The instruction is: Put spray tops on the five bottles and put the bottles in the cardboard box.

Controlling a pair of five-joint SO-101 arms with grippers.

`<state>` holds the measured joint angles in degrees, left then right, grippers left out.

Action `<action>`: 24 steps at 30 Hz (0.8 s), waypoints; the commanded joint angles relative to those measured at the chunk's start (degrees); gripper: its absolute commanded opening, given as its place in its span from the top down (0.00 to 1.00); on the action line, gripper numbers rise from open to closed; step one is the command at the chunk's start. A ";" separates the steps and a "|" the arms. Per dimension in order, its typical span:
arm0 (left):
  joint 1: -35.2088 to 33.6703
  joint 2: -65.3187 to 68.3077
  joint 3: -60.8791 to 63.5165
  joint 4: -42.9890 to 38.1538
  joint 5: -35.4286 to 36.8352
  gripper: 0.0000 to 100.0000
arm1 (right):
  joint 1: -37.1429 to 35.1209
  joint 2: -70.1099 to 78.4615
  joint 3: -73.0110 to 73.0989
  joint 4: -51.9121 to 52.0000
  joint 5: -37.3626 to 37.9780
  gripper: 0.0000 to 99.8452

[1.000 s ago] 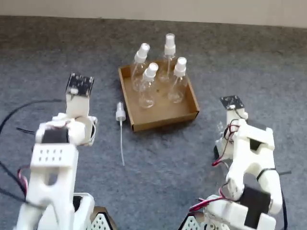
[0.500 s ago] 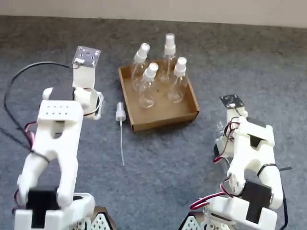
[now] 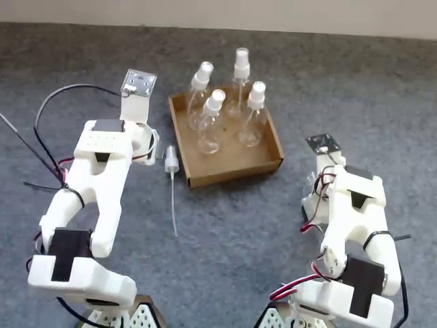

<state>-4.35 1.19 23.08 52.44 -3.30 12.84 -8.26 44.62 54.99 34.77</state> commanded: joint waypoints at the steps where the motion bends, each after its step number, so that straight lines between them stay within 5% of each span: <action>1: 1.80 0.57 -4.00 -0.97 1.93 0.79 | -0.48 -0.31 -2.86 -0.84 0.62 0.81; 24: 4.79 4.26 -6.55 -0.97 2.11 0.79 | -0.48 -0.31 -2.86 -0.84 0.62 0.81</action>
<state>-0.57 5.67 19.21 52.44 -1.71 12.66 -8.26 44.62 54.99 34.86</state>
